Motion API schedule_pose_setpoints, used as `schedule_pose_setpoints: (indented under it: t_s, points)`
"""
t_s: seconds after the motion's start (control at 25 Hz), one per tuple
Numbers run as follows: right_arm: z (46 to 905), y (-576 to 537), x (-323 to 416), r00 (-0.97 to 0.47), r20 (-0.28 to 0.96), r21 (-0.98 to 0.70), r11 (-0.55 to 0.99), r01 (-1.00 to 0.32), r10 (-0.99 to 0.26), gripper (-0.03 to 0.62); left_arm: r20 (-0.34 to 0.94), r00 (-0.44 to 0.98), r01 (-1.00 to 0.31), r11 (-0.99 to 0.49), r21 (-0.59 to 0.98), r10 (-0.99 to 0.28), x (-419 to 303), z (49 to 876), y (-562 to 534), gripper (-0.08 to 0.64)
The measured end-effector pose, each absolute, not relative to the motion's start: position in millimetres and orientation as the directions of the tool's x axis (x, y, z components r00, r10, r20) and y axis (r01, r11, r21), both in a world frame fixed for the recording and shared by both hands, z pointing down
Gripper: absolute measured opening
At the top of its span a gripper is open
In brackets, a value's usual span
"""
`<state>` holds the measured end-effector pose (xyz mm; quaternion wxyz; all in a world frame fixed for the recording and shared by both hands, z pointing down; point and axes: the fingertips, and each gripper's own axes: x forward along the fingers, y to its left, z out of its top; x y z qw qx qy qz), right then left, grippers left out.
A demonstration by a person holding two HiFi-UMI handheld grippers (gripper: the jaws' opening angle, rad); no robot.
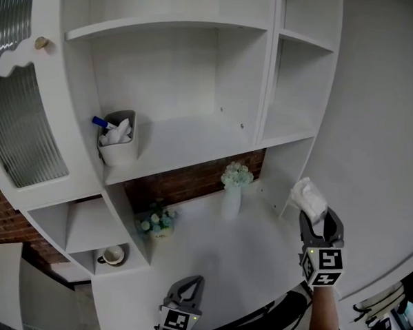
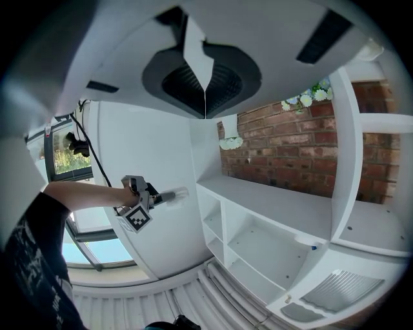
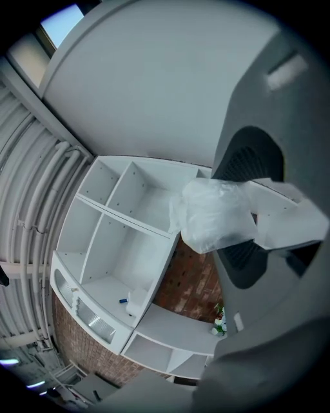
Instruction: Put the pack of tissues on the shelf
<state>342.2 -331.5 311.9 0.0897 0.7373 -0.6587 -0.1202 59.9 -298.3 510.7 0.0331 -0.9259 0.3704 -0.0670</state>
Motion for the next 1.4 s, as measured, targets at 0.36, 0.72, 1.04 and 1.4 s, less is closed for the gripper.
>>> schedule_pose_setpoints:
  t_s: [0.36,0.72,1.04,1.4]
  points:
    - [299.9,-352.7,350.3,0.098,-0.072,0.273,-0.114,-0.955,-0.993,0.23,0.106,0.691,-0.707,-0.699,-0.107,-0.715,52.9,511.4,-306.7,0.011]
    - [272.1,-377.4,361.4,0.09,-0.11,0.296,-0.119,-0.948,-0.99,0.23,0.117,0.681,-0.71,-0.691,-0.138,-0.723,54.6,513.2,-310.4,0.011]
    - [257.0,-401.6,371.3,0.093,-0.121,0.275,-0.124,-0.953,-0.988,0.23,0.112,0.671,-0.725,-0.68,-0.109,-0.733,56.2,513.8,-315.6,0.011]
    - [236.0,-421.6,381.1,0.096,-0.127,0.296,-0.13,-0.946,-0.987,0.23,0.128,0.66,-0.732,-0.672,-0.113,-0.74,53.0,516.8,-319.5,0.011]
